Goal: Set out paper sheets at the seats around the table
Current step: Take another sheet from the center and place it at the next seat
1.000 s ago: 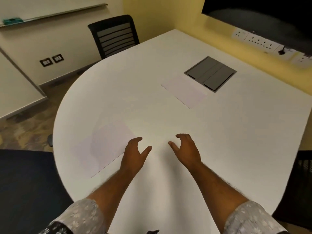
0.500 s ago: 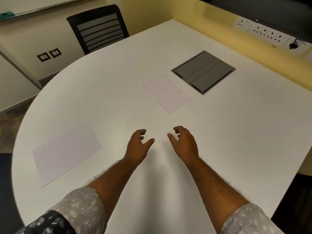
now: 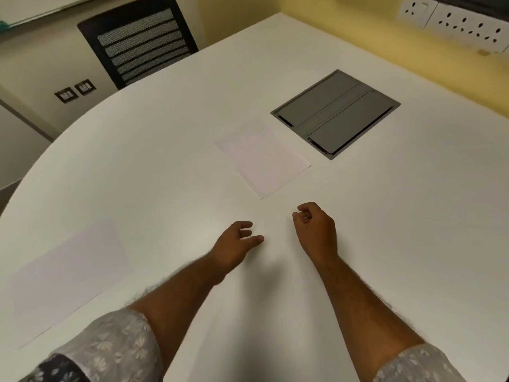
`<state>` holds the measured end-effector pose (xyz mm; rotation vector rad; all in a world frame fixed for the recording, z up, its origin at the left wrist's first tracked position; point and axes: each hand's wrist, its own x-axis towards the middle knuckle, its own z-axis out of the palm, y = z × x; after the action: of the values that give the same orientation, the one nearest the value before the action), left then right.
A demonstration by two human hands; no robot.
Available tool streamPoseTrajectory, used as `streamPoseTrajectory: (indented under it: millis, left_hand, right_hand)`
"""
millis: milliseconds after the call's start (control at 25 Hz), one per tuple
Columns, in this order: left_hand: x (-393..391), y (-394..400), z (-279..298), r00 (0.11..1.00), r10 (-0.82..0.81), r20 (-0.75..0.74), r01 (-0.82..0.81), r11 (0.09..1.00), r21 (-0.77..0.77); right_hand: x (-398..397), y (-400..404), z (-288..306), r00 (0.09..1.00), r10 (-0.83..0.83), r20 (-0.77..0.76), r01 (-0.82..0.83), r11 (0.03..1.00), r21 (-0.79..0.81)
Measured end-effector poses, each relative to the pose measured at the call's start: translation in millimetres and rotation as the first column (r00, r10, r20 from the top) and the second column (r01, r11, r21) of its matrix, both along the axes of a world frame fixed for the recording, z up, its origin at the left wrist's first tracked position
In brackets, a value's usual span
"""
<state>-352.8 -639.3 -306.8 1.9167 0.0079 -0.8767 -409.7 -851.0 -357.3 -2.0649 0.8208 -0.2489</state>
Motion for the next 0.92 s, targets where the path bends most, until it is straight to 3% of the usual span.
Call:
streamPoseTrajectory:
  millis: [240,360,520,680,800,920]
  left_hand:
    - [71,-45,-29,0.983,-0.128,0.134,0.106,0.982,0.158]
    - [88,-48,-53,0.938,-0.326,0.115,0.26,0.886,0.383]
    - [94,-40,-64,0.891,-0.428,0.151,0.314,0.822,0.476]
    - [84,-52,-62,0.755,-0.645,0.121,0.416,0.614,0.671]
    - [73,-68,-62,0.727,-0.683,0.068,0.408,0.51,0.757]
    - [68,-75,-62,0.718,-0.691,0.076,0.379,0.48,0.791]
  right_hand:
    - [67,-42,-25,0.998,0.024,0.054,-0.019,0.996,-0.085]
    - [102,-67,-42,1.0,-0.005,0.022,0.009,0.989,-0.145]
    - [137,-93,-56,0.994,-0.085,-0.073,0.067,0.971,-0.228]
    - [160,-99,-63,0.989,-0.137,-0.057,0.113,0.944,-0.31]
    - [164,-96,-66,0.984,-0.176,-0.015,0.162,0.935,-0.317]
    - [163,-96,-69,0.983,-0.176,0.054,0.184,0.944,-0.276]
